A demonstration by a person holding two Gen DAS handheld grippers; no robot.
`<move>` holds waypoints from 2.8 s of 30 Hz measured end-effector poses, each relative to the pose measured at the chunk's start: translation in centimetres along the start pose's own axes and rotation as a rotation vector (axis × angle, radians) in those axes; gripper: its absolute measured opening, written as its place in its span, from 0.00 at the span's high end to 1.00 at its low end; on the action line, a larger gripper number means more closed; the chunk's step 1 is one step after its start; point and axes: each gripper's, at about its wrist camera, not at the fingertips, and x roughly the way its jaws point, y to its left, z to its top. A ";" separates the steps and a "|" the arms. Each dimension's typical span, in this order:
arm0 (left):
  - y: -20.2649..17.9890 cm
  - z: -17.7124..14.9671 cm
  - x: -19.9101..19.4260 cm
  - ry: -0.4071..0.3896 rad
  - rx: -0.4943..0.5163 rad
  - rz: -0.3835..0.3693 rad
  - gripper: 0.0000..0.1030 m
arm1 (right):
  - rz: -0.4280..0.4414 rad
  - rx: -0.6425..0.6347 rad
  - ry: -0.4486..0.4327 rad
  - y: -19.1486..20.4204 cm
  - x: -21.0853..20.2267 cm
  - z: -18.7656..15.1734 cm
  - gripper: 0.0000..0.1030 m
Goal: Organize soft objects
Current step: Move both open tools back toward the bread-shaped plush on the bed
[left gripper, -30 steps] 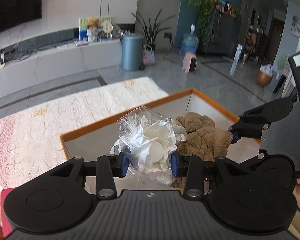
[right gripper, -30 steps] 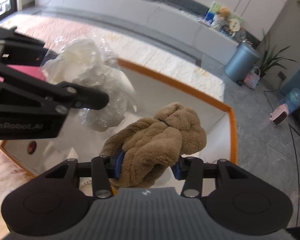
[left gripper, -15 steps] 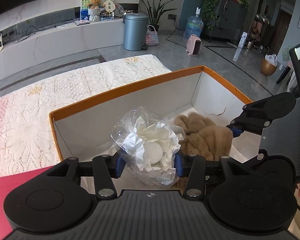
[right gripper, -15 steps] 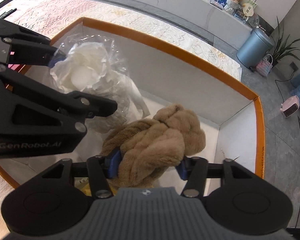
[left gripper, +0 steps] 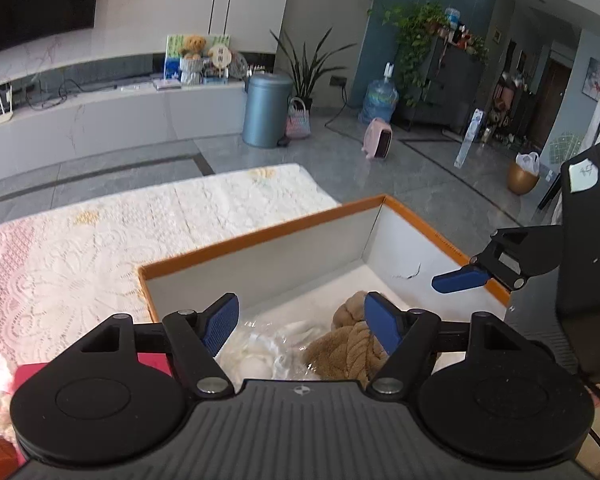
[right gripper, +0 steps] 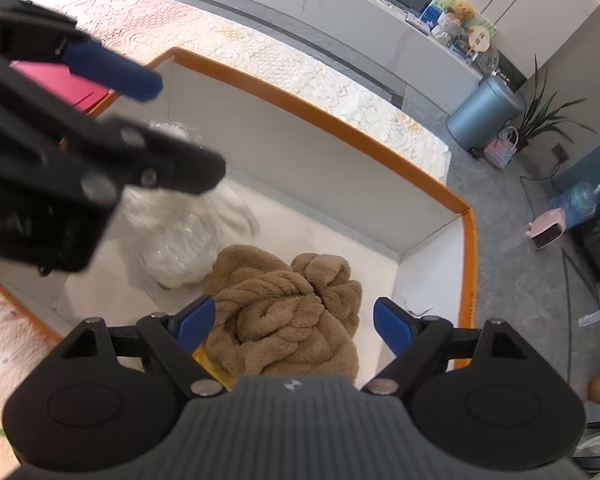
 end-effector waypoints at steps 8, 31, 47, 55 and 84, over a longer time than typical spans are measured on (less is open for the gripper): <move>-1.3 0.1 -2.8 -0.059 0.061 0.003 0.18 | -0.054 0.012 0.008 0.9 -2.9 0.0 0.16; 3.4 -7.5 -13.8 -0.221 -0.027 0.142 0.17 | -0.001 0.370 -0.252 9.6 -10.9 -3.5 0.08; 12.1 -14.2 -18.5 -0.179 -0.265 0.306 0.17 | 0.134 0.517 -0.461 21.6 -12.2 -3.0 0.08; 15.9 -17.9 -19.9 -0.140 -0.360 0.345 0.18 | 0.168 0.487 -0.420 25.4 -10.4 -2.0 0.13; 26.1 -17.9 -19.1 0.019 -0.593 0.571 0.26 | 0.327 0.517 -0.289 30.6 -3.0 10.5 0.19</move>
